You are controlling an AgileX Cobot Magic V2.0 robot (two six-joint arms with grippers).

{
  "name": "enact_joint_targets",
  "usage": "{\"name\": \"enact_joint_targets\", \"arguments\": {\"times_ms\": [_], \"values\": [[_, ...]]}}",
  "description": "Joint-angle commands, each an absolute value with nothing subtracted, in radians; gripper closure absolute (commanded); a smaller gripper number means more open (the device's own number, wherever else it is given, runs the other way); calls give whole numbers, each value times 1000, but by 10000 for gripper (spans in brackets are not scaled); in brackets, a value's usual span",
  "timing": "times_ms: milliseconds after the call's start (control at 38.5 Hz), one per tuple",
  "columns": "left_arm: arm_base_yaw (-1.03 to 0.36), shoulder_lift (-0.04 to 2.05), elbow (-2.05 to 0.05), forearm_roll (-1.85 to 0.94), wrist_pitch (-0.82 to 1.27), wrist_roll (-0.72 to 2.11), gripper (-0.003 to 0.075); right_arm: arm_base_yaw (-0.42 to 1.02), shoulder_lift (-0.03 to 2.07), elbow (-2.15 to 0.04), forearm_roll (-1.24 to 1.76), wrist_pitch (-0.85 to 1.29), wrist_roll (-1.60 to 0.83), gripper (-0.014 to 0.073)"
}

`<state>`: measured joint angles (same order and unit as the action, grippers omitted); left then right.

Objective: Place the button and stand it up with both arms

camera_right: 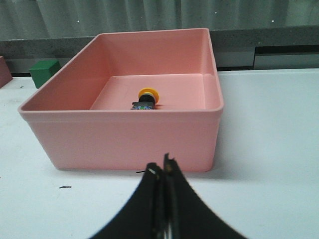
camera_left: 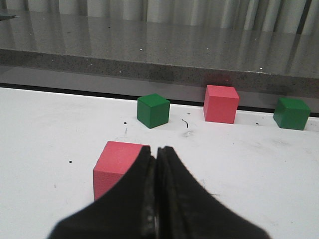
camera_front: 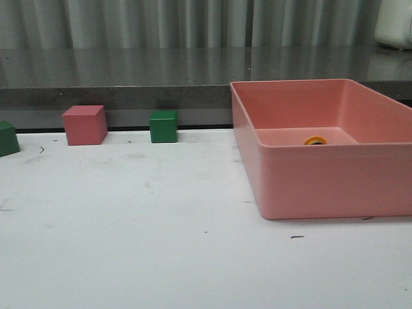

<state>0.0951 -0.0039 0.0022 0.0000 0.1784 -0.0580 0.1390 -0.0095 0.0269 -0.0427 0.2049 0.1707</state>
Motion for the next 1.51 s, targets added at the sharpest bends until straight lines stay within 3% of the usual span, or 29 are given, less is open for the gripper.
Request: {"name": "enact_joint_targets", "arguments": {"times_ms": [0, 962, 1378, 1482], "values": [[96, -27, 11, -8, 91, -60, 740, 134, -28, 22, -46, 118, 164, 664], [96, -27, 11, -8, 89, -60, 740, 134, -28, 22, -46, 118, 164, 664], [96, -27, 0, -24, -211, -62, 741, 134, -28, -34, -59, 21, 164, 664], [96, -17, -91, -107, -154, -72, 741, 134, -14, -114, -77, 65, 164, 663]]}}
